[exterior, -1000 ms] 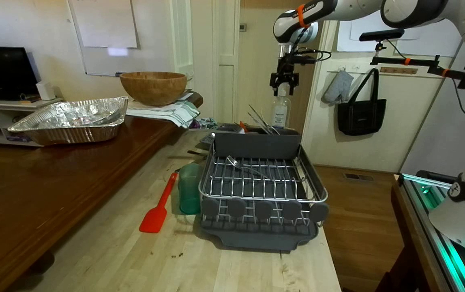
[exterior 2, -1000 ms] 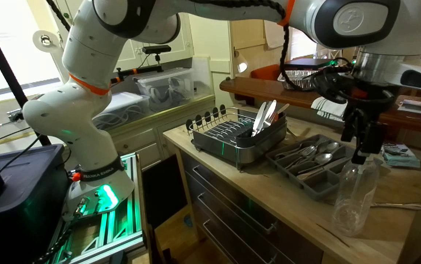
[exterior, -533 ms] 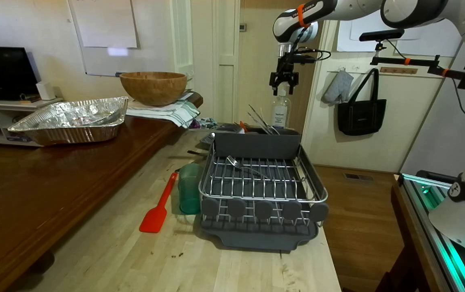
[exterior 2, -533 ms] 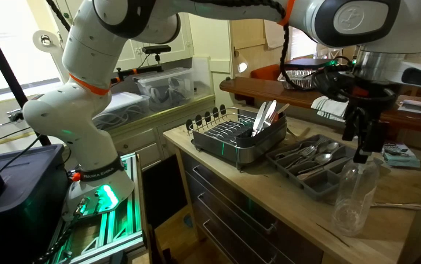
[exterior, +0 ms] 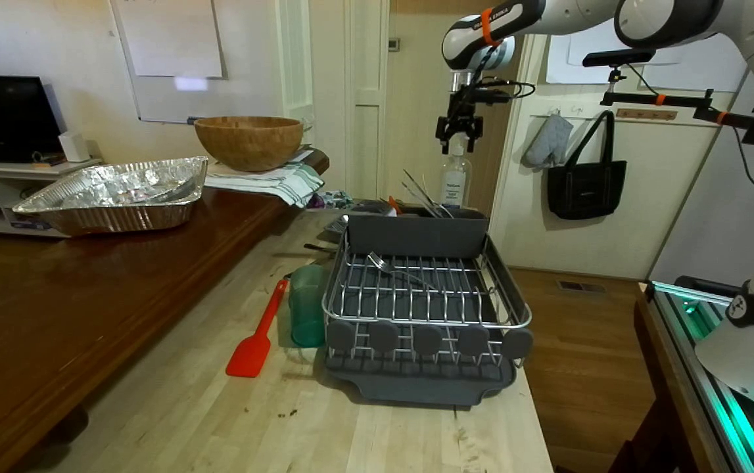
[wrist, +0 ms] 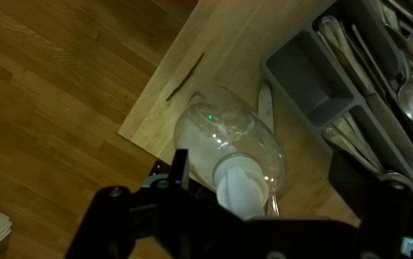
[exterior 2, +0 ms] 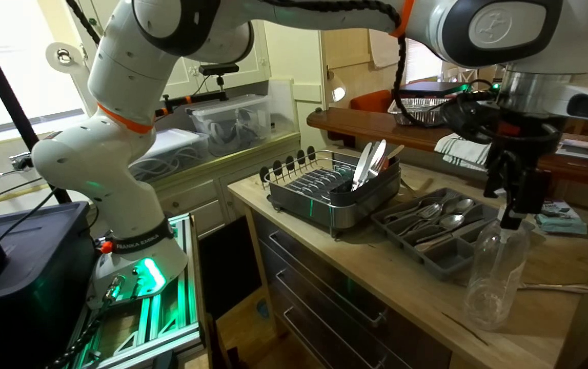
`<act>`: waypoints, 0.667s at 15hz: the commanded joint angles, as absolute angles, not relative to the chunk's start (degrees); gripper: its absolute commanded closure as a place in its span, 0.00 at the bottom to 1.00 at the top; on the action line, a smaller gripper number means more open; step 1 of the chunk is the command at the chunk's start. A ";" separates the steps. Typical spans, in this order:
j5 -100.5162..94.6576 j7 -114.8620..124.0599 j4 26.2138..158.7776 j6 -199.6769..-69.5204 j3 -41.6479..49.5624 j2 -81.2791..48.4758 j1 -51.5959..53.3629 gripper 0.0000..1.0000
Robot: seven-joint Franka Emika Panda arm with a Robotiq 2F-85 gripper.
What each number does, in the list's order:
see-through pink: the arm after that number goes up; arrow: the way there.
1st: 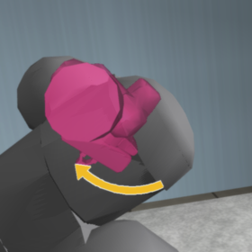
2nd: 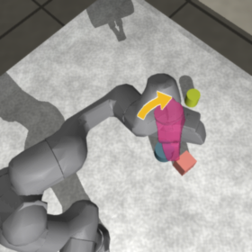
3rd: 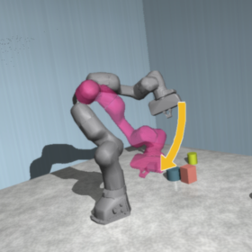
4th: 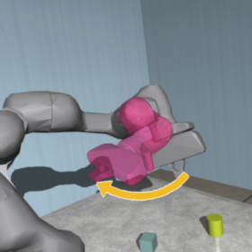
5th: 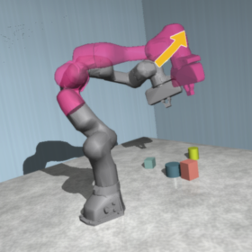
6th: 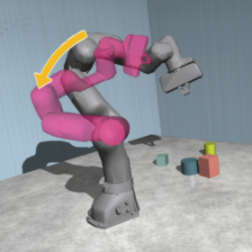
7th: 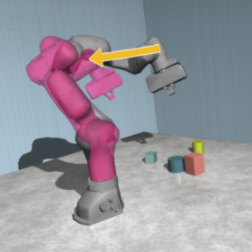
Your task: Put the soap bottle in the drying rack
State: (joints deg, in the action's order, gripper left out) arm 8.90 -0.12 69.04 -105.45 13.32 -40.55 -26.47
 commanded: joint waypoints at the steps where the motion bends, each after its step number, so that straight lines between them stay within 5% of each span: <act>1: 8.62 0.61 65.27 -105.43 12.98 -43.37 -27.42 0.00; 3: 8.79 0.60 64.32 -105.30 12.86 -44.03 -27.70 0.07; 5: 9.24 0.48 64.31 -105.77 13.40 -44.32 -27.35 0.30; 10: 9.15 0.20 62.93 -106.25 13.37 -45.00 -27.26 0.70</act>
State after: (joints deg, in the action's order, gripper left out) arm 8.92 -0.08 65.44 -105.61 13.46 -43.30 -26.97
